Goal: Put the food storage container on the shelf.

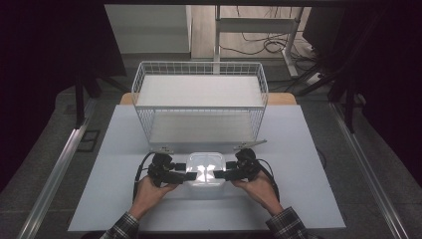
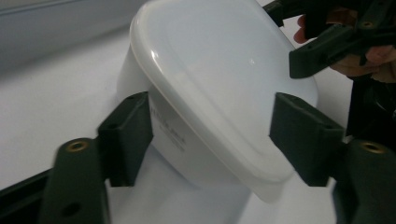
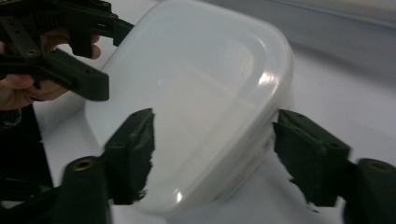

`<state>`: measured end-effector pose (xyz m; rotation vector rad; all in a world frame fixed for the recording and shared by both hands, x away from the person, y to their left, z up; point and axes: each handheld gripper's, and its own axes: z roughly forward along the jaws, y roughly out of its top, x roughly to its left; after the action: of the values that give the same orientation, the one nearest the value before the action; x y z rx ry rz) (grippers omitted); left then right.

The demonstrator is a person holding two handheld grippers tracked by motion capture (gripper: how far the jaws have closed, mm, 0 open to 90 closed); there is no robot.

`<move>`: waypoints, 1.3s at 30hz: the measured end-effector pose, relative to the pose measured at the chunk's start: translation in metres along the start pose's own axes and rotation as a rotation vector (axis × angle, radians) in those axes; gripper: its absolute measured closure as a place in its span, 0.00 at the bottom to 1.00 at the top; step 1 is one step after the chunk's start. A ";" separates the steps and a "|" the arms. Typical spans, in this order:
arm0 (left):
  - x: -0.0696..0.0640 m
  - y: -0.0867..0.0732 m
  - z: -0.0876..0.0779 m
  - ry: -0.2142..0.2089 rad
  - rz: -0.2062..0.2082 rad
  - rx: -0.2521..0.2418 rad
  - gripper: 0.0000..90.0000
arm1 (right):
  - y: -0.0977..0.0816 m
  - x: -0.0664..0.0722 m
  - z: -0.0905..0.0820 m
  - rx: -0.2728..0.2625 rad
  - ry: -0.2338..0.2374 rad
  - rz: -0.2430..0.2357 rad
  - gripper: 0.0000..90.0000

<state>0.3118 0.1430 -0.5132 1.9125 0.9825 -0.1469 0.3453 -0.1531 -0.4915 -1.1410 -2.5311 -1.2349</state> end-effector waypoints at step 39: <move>-0.034 0.028 -0.046 0.163 0.055 -0.180 0.89 | 0.016 0.038 -0.052 -0.254 -0.167 -0.056 0.87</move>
<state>0.2953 0.1537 -0.4522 1.8045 1.0139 0.1283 0.3175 -0.1618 -0.4322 -1.2813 -2.5963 -1.5751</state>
